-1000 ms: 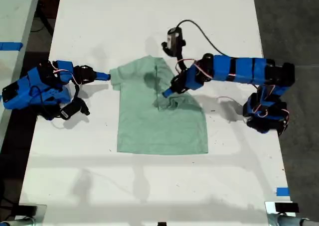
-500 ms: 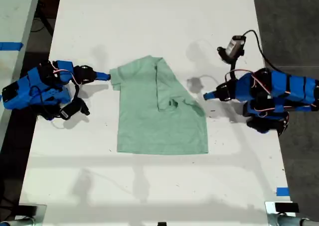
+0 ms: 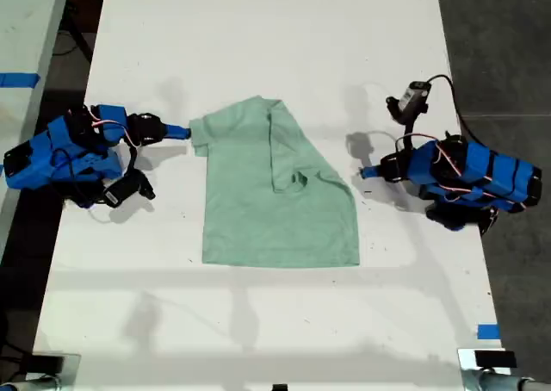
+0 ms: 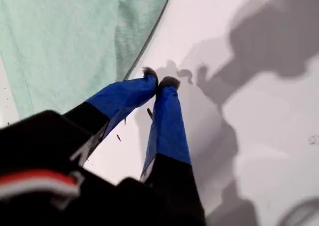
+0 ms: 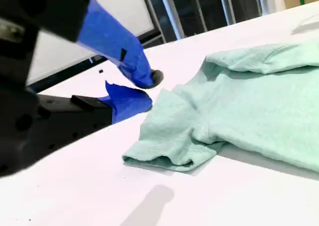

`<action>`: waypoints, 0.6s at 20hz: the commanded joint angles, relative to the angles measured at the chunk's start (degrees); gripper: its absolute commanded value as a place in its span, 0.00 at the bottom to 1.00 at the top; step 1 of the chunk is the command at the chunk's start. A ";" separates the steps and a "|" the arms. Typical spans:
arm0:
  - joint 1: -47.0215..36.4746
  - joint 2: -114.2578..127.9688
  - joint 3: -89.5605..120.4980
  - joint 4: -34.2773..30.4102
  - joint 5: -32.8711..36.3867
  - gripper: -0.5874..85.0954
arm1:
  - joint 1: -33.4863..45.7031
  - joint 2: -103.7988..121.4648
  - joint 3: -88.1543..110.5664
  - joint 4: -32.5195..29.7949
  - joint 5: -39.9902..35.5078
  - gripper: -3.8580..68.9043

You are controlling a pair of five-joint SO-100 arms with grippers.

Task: Fold t shirt

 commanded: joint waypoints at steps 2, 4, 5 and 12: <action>0.70 -0.09 2.11 0.26 0.35 0.04 | -1.14 0.79 3.08 0.62 2.64 0.10; 0.70 -0.09 2.11 0.26 0.35 0.04 | -1.93 0.79 3.08 0.70 2.99 0.09; 0.70 -0.09 2.11 0.26 0.35 0.04 | -1.85 0.79 3.08 0.70 3.08 0.09; 0.70 -0.09 2.11 0.26 0.35 0.04 | -1.76 0.79 3.16 1.93 6.77 0.08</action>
